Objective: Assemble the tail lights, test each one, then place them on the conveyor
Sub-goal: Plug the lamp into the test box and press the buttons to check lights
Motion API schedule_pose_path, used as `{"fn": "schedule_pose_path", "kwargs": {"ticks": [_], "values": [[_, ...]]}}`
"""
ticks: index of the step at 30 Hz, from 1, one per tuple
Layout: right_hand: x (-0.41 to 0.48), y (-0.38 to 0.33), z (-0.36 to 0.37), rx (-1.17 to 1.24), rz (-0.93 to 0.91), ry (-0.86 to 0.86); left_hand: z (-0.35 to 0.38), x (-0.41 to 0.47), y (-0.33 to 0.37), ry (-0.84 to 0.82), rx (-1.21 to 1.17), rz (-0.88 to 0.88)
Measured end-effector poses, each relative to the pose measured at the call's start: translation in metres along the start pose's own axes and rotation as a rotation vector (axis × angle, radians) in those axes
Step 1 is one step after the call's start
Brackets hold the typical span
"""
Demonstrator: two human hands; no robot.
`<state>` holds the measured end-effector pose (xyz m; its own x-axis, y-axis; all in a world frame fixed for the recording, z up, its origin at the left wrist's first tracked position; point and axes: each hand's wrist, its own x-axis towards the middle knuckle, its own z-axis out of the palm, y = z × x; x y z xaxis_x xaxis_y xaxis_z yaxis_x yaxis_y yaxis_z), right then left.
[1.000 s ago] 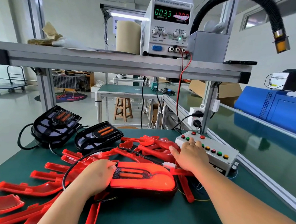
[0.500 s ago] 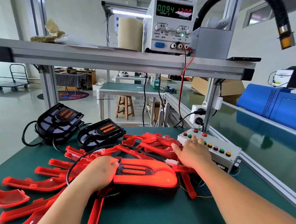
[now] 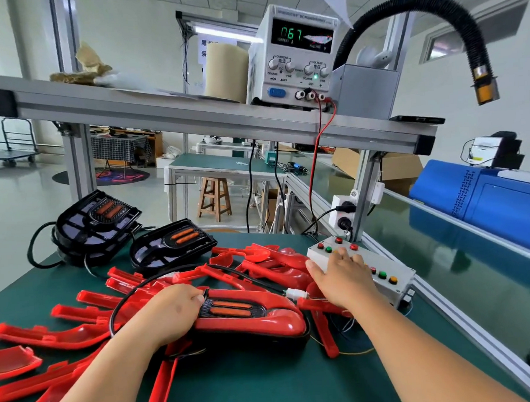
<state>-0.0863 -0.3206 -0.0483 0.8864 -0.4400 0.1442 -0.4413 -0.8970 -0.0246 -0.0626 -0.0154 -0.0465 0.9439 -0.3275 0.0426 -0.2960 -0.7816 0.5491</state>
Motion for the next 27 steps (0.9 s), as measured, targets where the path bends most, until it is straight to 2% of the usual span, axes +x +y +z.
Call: {"fn": "schedule_pose_path", "kwargs": {"ticks": [5, 15, 27], "values": [[-0.018, 0.019, 0.000, -0.103, 0.100, 0.110, 0.000, -0.001, 0.000, -0.002, -0.008, 0.007], [-0.025, 0.024, 0.008, -0.167, 0.113, 0.008, 0.002, 0.003, -0.004, 0.030, 0.040, 0.042], [-0.023, 0.020, 0.013, -0.149, 0.105, -0.025, 0.000, 0.003, -0.002, -0.003, 0.088, 0.067]]}}
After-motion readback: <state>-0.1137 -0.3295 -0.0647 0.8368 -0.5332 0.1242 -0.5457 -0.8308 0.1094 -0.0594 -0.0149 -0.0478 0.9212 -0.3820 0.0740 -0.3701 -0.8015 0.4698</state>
